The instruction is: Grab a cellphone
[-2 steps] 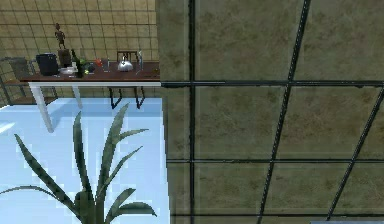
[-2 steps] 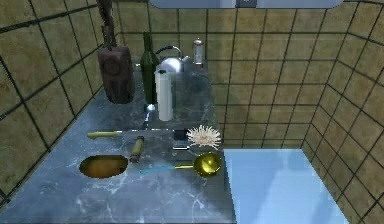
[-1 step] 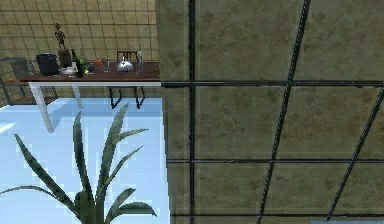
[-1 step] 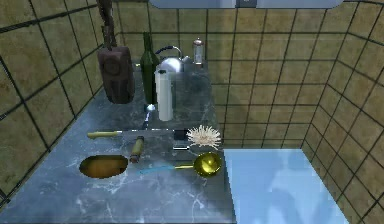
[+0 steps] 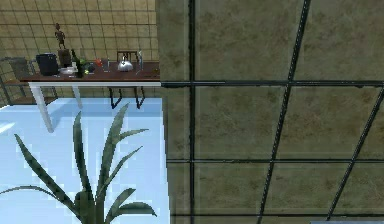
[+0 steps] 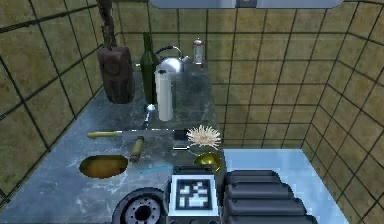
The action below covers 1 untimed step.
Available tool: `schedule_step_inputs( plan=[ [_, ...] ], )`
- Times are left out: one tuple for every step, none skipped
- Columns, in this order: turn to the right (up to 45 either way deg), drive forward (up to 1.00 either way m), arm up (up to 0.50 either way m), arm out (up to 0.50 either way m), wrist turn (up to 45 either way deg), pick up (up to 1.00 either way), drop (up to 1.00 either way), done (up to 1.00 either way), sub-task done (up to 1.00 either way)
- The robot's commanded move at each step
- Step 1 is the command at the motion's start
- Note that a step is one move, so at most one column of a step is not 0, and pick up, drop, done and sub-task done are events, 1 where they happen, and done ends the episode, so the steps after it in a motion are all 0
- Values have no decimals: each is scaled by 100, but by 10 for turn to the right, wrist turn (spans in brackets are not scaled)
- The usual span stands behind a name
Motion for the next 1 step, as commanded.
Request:
schedule_step_inputs(
  plan=[
    [0,0,0,24,0,0,0,0,0]
  ],
)
